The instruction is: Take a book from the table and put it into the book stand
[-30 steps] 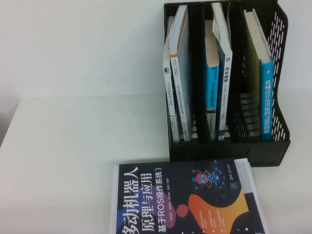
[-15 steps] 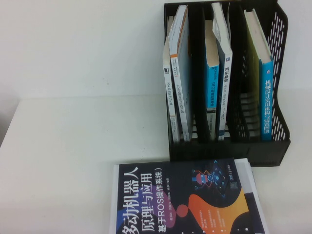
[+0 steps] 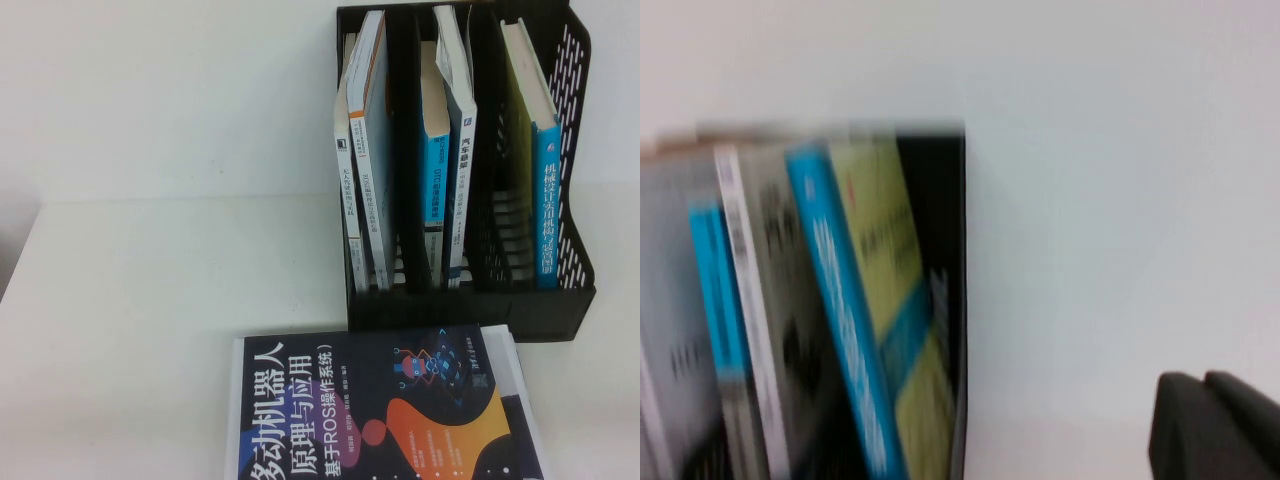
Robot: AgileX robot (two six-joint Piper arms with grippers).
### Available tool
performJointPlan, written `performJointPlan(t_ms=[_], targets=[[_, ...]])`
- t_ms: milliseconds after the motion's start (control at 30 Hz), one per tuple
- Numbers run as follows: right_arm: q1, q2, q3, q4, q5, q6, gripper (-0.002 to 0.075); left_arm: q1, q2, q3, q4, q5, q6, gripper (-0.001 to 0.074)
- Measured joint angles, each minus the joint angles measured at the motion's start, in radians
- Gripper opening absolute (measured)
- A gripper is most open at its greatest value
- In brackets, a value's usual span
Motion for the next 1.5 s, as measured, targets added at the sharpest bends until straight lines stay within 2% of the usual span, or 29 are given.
performJointPlan(t_ms=[167, 333, 600, 667, 733, 967, 1233, 1500], targets=[[0.000, 0.000, 0.000, 0.000, -0.212, 0.006, -0.0003, 0.000, 0.000, 0.000, 0.000, -0.225, 0.000, -0.0002], [0.000, 0.000, 0.000, 0.000, -0.335, 0.011, -0.0003, 0.000, 0.000, 0.000, 0.000, -0.340, 0.000, -0.0002], [0.000, 0.000, 0.000, 0.014, -0.449, 0.004, -0.0003, 0.000, 0.000, 0.000, -0.006, -0.353, -0.002, -0.0002], [0.000, 0.000, 0.000, 0.020, -0.454, 0.004, -0.0003, 0.000, -0.002, -0.008, -0.010, -0.300, -0.002, -0.0002], [0.000, 0.000, 0.000, 0.020, -0.429, 0.022, -0.0003, 0.000, -0.002, -0.059, -0.034, -0.177, -0.022, -0.0002], [0.000, 0.000, -0.183, 0.020, -0.064, 0.060, -0.0003, 0.000, 0.036, -0.347, -0.167, 0.236, -0.045, -0.0002], [0.000, 0.073, -0.472, 0.020, 0.403, 0.060, -0.0003, 0.000, 0.345, -0.658, -0.170, 0.671, -0.045, -0.0003], [0.000, 0.364, -0.692, 0.120, 0.804, 0.062, -0.0003, 0.000, 0.589, -0.719, -0.223, 0.765, -0.057, -0.0003]])
